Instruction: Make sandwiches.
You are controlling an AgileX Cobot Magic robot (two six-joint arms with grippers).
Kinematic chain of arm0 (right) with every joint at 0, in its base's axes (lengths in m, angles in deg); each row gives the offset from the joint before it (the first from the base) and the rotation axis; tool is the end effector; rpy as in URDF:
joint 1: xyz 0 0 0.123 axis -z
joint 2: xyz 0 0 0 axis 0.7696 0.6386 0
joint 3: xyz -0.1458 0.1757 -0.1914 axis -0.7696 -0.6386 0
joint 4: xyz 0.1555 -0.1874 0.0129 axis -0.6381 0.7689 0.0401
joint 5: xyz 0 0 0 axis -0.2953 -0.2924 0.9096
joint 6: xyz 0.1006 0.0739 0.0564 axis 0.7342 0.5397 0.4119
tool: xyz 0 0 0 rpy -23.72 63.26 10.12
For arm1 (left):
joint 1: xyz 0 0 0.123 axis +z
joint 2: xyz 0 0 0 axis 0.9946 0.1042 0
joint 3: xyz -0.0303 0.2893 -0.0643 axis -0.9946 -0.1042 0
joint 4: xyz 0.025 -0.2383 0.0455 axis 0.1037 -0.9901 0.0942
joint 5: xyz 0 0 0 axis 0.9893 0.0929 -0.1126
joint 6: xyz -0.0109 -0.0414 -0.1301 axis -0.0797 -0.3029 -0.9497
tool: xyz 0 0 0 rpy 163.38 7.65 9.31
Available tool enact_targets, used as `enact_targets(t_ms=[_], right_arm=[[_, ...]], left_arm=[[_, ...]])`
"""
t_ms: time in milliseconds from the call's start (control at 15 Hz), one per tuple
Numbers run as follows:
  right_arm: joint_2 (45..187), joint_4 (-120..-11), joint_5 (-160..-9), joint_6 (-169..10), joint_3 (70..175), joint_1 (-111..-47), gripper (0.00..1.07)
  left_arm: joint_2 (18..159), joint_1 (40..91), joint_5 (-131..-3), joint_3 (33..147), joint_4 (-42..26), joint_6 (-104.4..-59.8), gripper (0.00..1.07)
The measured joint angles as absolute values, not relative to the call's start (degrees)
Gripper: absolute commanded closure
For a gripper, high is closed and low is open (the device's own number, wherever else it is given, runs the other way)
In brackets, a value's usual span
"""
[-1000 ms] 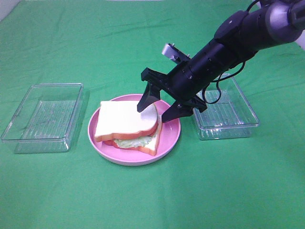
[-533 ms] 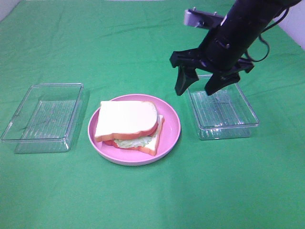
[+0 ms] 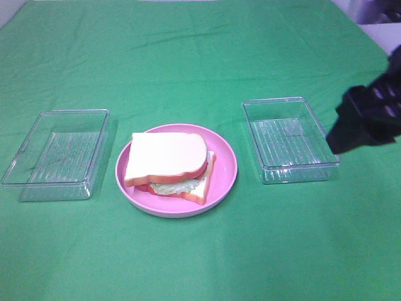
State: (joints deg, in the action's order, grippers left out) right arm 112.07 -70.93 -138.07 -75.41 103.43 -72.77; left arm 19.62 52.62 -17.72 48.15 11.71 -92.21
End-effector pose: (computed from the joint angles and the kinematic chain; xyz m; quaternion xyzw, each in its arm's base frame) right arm 0.1970 0.0921 0.2632 -0.1715 0.9523 0.0893 0.2363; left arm 0.0187 0.0014 0.2534 0.1830 0.8304 -0.1264 0.5109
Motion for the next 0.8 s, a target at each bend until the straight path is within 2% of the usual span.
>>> enact_targets(t_ms=[267,333,600,800], right_arm=[[94.42,-69.33,-144.2,-77.18,92.37,-72.77,0.38],[86.22,-69.33,-146.5,-78.84,89.05,-72.77,0.38],[68.12,-69.33,-149.3,-79.53,84.35,-72.77,0.38],[59.87,-70.07,-149.25,-81.19,84.01,-72.77,0.38]], left_arm=[[19.62,52.62,-17.77,48.15,9.88,-89.4,0.21],[19.62,52.62,-17.77,48.15,9.59,-89.23,0.21],[19.62,52.62,-17.77,48.15,9.59,-89.17,0.21],[19.62,52.62,-17.83,48.15,9.47,-89.17,0.21]])
